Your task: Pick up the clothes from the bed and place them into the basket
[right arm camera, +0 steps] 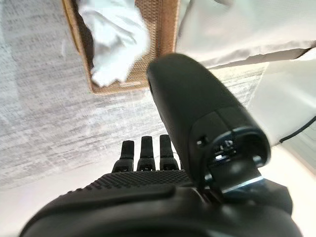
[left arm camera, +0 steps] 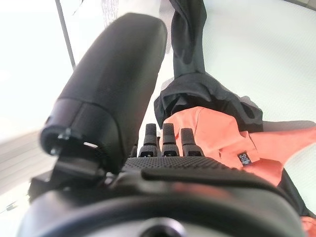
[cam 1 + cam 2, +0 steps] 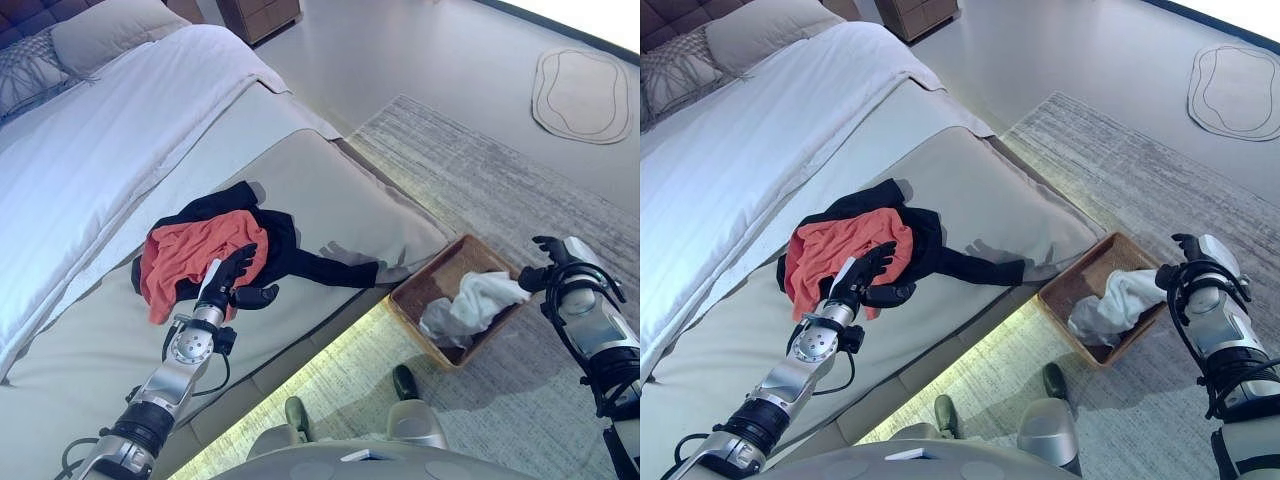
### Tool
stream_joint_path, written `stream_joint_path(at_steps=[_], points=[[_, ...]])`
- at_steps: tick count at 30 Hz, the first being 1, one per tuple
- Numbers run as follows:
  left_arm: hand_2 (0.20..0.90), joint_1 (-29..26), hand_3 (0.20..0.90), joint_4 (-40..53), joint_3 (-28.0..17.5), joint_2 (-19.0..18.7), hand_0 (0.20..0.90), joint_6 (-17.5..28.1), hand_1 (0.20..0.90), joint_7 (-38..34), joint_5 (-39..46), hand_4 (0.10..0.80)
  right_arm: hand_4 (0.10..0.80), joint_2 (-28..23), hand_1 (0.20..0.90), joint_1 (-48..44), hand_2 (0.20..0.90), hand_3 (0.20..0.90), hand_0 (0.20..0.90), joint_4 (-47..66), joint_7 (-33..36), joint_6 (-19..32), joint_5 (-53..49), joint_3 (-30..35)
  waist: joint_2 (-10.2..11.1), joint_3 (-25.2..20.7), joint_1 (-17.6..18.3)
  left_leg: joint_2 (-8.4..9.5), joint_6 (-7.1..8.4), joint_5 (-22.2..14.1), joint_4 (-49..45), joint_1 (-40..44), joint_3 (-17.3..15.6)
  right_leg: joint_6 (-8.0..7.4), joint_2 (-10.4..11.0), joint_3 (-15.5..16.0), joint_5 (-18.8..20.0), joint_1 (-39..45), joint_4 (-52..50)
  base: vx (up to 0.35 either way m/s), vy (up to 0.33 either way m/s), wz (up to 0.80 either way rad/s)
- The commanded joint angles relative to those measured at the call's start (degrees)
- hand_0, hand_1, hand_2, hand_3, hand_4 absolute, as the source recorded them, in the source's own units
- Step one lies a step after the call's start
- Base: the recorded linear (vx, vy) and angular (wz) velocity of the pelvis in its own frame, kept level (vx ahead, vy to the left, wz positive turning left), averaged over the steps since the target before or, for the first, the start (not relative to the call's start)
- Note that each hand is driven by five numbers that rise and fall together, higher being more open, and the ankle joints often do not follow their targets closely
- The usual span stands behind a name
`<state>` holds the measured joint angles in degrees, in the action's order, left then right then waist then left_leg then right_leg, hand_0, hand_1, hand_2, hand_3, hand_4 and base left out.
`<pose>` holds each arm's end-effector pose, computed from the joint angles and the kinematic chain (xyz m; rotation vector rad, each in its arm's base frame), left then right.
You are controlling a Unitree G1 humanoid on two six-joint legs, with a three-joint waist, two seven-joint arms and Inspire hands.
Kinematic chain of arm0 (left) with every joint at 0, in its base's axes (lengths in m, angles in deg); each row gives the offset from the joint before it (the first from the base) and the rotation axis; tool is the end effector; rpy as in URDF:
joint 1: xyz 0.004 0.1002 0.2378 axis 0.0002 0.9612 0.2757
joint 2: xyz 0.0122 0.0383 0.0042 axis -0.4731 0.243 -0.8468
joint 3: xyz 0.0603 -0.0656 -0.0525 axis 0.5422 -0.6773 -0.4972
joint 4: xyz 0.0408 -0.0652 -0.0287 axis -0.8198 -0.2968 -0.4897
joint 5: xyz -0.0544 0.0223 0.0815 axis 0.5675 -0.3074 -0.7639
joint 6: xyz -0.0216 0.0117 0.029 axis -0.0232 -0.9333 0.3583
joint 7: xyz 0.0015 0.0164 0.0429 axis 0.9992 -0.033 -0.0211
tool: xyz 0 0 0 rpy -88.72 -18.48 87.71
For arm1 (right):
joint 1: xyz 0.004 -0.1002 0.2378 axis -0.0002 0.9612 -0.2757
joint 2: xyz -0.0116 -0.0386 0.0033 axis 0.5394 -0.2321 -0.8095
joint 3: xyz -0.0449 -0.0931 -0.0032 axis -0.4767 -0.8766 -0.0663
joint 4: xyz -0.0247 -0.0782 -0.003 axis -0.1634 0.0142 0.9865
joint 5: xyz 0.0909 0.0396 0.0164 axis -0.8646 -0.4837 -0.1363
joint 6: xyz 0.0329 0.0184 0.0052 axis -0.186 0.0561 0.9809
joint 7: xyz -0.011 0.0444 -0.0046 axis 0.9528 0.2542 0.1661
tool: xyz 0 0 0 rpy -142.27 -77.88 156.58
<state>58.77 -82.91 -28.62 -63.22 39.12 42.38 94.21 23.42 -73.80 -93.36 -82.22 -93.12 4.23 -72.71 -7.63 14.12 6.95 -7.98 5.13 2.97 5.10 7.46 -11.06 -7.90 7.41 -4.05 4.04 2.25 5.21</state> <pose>0.1960 0.2085 -0.0027 0.3532 0.2976 -0.0638 0.2266 -0.3451 0.0682 -0.9935 0.6022 -0.3723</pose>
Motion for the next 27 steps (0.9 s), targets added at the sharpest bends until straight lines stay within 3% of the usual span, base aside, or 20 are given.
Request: stream_joint_path(at_steps=[1,13,17,18,22,27], points=[[0.9,-3.7,0.9,0.8,0.0,-1.8,0.9,5.0,0.9,-1.4,-0.7,0.8,0.8,-2.2,0.9,-3.7,0.9,0.9,0.9,4.0,3.6,2.4,3.7,0.8,3.2,-3.0,-1.2,-2.63,1.4,-1.0,-0.1,0.5,0.8,1.61,2.5,3.5,1.4,-1.3,-2.2,0.0,0.0,0.0],[0.9,-2.1,0.9,0.4,-1.0,-1.7,0.9,4.2,0.9,-3.0,-0.4,0.8,0.8,-1.3,0.9,-5.4,0.9,0.9,0.9,7.7,2.7,1.9,4.3,-0.4,4.6,-3.6,-3.1,-2.77,1.24,-0.6,-0.1,0.0,2.2,2.06,2.7,5.2,0.7,-0.5,-2.9,0.016,0.0,0.07],[0.9,-1.6,0.9,-0.6,-1.3,-1.3,0.9,5.0,0.9,-3.5,-0.7,0.8,0.8,1.0,0.9,-7.1,0.9,0.9,0.9,9.2,3.5,1.5,-1.8,-0.6,4.7,-3.5,-4.0,-2.8,1.14,-0.3,-0.1,-0.2,2.9,2.31,2.8,5.8,0.2,-0.4,-3.4,0.028,0.006,0.05],[0.9,-1.6,0.9,-0.7,-1.5,-1.0,0.9,5.0,0.9,-3.9,-0.7,0.8,0.8,2.1,0.9,-7.3,0.9,0.9,0.9,9.6,3.4,3.2,-6.8,-0.1,4.6,-3.4,-4.2,-2.73,1.07,-0.3,-0.1,-0.3,3.2,2.4,2.9,5.9,0.2,-0.4,-3.4,0.025,0.024,0.06],[0.9,-1.4,0.9,-1.4,-1.6,-0.1,0.9,5.6,0.9,-4.7,-0.5,0.8,0.8,5.2,0.9,-8.6,0.9,0.9,0.9,10.4,5.1,6.7,-10.0,0.3,4.4,-3.4,-5.2,-2.29,0.83,-0.4,-0.1,-0.3,4.3,2.65,3.2,6.4,-0.1,0.0,-3.5,0.048,0.03,0.09],[0.9,-1.4,0.9,-0.9,-0.9,0.1,0.9,6.4,0.9,-5.8,-0.2,0.8,0.8,5.7,0.9,-13.2,0.9,0.9,0.9,12.4,7.7,8.7,-4.8,-1.7,4.1,-2.7,-6.8,-1.78,0.74,-0.4,-0.7,-1.3,5.8,2.92,3.6,7.1,-0.6,-0.3,-4.4,0.012,0.036,0.08]])
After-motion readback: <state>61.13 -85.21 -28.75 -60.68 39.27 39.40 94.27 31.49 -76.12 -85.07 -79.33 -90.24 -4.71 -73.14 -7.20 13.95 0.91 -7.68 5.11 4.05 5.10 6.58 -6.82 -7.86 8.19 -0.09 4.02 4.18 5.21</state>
